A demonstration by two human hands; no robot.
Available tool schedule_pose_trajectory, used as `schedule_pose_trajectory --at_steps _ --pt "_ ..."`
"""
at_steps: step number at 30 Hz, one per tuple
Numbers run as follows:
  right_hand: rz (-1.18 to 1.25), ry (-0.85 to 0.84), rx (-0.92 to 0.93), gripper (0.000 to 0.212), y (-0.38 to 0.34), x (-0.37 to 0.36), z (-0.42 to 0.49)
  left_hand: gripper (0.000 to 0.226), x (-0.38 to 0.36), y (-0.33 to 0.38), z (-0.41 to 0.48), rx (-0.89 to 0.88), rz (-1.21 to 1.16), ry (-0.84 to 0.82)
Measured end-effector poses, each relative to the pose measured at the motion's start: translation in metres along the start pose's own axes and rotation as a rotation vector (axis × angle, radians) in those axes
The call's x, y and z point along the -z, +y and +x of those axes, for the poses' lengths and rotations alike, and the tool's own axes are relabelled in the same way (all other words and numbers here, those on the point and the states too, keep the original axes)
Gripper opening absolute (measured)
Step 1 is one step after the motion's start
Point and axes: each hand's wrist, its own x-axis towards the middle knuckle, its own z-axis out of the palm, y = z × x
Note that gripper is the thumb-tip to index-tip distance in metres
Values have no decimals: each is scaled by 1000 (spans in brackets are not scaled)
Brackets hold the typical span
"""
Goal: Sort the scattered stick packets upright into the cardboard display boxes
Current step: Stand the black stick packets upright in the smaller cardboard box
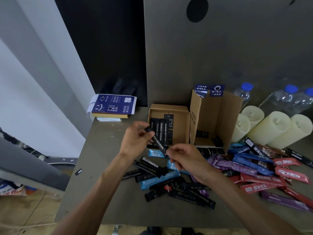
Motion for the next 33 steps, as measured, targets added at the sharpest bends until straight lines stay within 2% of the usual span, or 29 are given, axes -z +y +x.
schedule_pose_trajectory --at_steps 5,7,11,15,17,20,24,33 --pt "-35 156 84 12 3 -2 2 32 -17 6 -10 14 -74 -30" --pt "-25 212 104 13 3 0 2 20 -26 5 -16 54 -97 -110" --pt "-109 269 120 12 6 10 -3 7 -45 0 -8 51 30 -177" --pt "-276 518 182 8 16 27 -13 7 -64 -5 16 17 228 -184" --pt "-292 591 166 9 22 37 -13 12 -77 -7 26 -22 348 -195" --pt "-368 603 166 14 28 45 -9 3 -95 -11 36 -33 436 -181" --pt "-555 567 169 19 33 46 -2 15 -112 -16 41 -44 481 -187" --pt "-610 539 179 16 33 47 -1 16 -123 -23 42 -115 623 -129"
